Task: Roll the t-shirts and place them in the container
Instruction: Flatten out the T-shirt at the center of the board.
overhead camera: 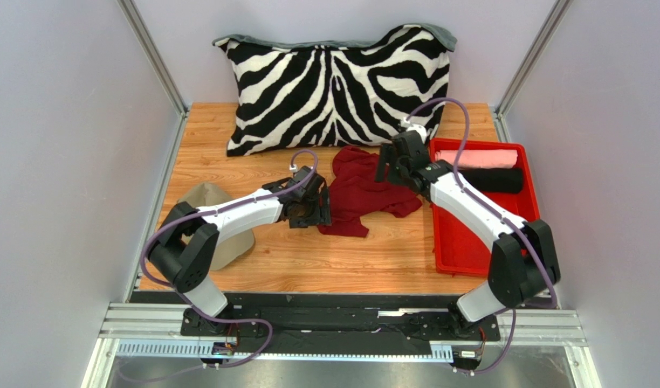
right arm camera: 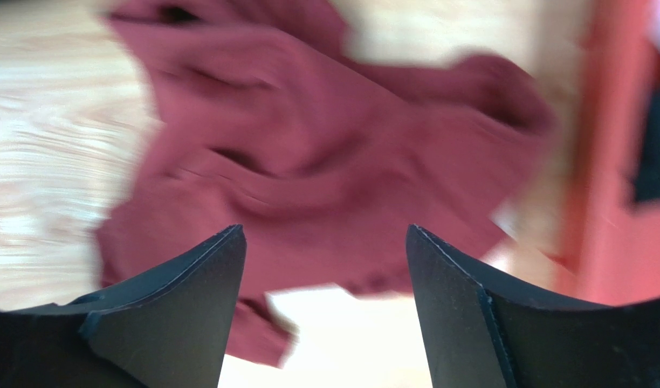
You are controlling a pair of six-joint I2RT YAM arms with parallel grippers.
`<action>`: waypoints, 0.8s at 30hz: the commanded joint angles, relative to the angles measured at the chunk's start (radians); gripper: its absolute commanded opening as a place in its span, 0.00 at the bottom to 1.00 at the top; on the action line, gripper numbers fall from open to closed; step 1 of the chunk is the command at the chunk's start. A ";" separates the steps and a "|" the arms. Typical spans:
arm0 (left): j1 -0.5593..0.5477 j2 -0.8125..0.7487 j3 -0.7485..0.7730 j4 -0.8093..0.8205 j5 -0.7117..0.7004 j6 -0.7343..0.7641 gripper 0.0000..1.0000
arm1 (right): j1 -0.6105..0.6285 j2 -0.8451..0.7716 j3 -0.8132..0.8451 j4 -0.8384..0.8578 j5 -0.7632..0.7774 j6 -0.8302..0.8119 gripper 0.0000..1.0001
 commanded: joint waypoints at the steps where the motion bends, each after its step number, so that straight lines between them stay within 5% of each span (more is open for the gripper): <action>1: 0.003 0.052 0.044 0.032 -0.065 -0.033 0.75 | 0.078 0.124 0.182 0.007 0.017 0.004 0.75; 5: 0.001 0.080 0.034 0.064 -0.056 -0.022 0.58 | 0.115 0.263 0.321 -0.032 0.040 0.029 0.71; 13: 0.000 -0.006 -0.062 0.144 0.034 0.011 0.00 | 0.158 0.368 0.365 -0.084 0.113 0.075 0.66; 24: -0.074 -0.078 -0.191 0.238 0.119 -0.024 0.00 | 0.192 0.428 0.340 -0.101 0.120 0.115 0.62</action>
